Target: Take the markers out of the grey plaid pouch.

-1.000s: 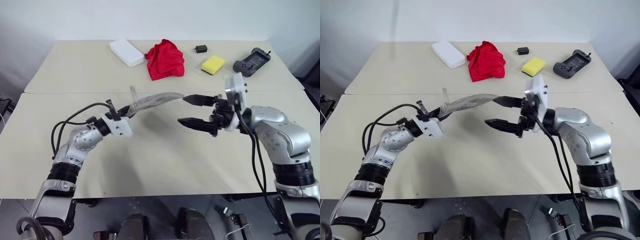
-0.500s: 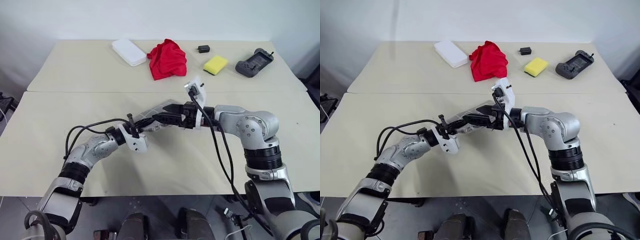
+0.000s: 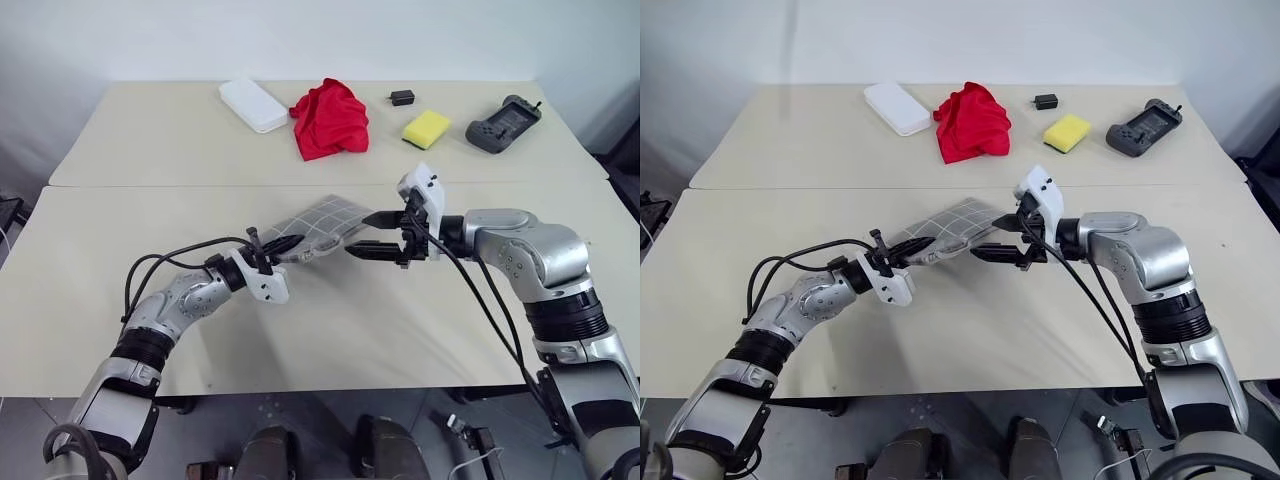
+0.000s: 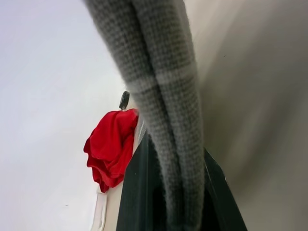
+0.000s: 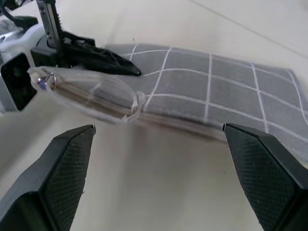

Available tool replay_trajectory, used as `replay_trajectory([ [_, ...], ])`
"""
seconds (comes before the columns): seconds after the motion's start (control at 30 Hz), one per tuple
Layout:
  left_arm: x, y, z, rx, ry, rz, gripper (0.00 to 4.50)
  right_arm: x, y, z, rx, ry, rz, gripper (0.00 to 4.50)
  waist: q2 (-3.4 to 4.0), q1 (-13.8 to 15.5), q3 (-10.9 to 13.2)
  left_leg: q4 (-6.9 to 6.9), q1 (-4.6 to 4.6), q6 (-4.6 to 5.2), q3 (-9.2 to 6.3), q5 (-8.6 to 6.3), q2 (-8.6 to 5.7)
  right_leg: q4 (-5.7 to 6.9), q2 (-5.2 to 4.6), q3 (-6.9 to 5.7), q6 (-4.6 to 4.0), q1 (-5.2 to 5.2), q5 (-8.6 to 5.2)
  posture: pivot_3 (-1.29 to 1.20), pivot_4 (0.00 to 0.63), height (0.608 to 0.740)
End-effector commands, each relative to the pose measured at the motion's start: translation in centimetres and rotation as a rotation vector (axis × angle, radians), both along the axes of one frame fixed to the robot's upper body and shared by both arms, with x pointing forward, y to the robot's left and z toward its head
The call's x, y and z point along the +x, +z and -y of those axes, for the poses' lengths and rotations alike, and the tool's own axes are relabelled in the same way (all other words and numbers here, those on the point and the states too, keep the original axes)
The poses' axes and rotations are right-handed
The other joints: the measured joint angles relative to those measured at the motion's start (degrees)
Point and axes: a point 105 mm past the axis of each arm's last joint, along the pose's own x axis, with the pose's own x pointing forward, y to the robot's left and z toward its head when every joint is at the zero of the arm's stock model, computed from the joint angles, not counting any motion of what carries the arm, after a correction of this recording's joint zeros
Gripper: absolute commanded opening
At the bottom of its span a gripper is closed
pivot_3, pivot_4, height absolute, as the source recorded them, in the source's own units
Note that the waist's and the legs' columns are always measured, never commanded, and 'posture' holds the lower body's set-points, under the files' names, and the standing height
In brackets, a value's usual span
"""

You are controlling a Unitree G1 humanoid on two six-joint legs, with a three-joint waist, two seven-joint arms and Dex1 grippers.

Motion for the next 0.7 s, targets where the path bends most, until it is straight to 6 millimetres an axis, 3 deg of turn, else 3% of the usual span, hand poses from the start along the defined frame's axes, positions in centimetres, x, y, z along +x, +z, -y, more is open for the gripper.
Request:
replay_trajectory([
  [0.03,-0.3,0.2,0.5,-0.013,-0.019,0.002,0.00,-0.3,1.6,-1.3,0.063,0.034,0.015,4.46,0.00,0.02,0.00,0.00,0.00,0.00,0.00,0.00,0.00,0.00,0.00,0.00,0.00,0.00,0.00,0.00,0.150,0.740],
  [0.23,-0.3,0.1,0.6,-0.005,-0.022,-0.005,0.00,-1.2,3.1,-1.8,0.158,0.078,-0.065,4.46,0.00,0.23,0.00,0.03,-0.04,0.00,-0.01,0.00,-0.03,0.02,-0.01,-0.02,0.00,0.00,0.00,0.00,0.150,0.740],
  [0.43,-0.2,0.1,0.4,-0.006,-0.017,-0.010,0.00,-0.5,4.0,-1.2,0.178,0.050,-0.080,4.46,0.00,0.13,0.00,0.02,-0.03,0.00,-0.02,0.00,-0.02,0.02,-0.02,-0.01,0.00,0.01,0.00,0.00,0.150,0.740],
  [0.57,-0.2,0.1,0.5,-0.012,-0.014,-0.014,0.00,1.0,3.0,-1.5,0.075,-0.012,-0.013,4.46,0.00,0.12,0.00,0.02,-0.03,0.00,-0.01,0.00,-0.02,0.02,-0.02,-0.02,0.00,0.01,0.00,0.00,0.150,0.740],
  [0.7,-0.1,0.1,0.8,-0.015,-0.017,-0.015,0.00,1.1,2.0,-2.4,0.020,0.009,0.002,4.46,0.00,0.13,0.00,0.02,-0.03,0.00,0.02,0.00,-0.03,0.02,-0.02,-0.02,0.00,0.01,0.00,0.00,0.150,0.740],
])
